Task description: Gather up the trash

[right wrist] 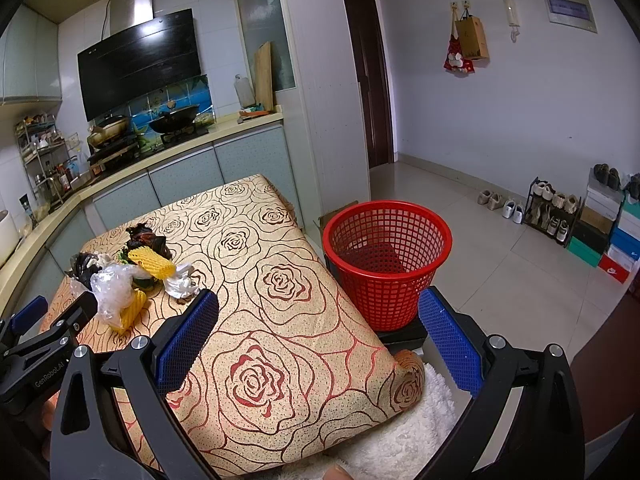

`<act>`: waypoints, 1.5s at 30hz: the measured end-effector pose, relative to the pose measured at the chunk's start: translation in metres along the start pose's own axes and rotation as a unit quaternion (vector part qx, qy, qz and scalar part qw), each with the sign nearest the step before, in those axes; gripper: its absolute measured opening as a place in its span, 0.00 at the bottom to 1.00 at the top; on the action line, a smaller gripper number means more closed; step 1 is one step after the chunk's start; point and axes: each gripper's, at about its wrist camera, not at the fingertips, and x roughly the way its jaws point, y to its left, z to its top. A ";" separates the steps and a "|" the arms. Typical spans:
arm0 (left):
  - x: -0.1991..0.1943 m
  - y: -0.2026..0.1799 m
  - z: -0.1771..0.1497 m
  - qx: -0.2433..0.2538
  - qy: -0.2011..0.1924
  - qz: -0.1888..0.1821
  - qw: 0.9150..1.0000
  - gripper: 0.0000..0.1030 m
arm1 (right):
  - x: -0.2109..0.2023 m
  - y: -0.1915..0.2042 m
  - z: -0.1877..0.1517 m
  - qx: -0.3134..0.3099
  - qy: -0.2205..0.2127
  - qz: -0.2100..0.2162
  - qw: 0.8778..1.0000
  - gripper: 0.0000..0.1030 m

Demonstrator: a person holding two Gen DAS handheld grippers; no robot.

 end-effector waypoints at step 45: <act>0.049 0.092 -0.016 -0.062 0.066 0.057 0.994 0.93 | 0.062 0.037 -0.020 -0.071 0.063 0.017 0.995 0.95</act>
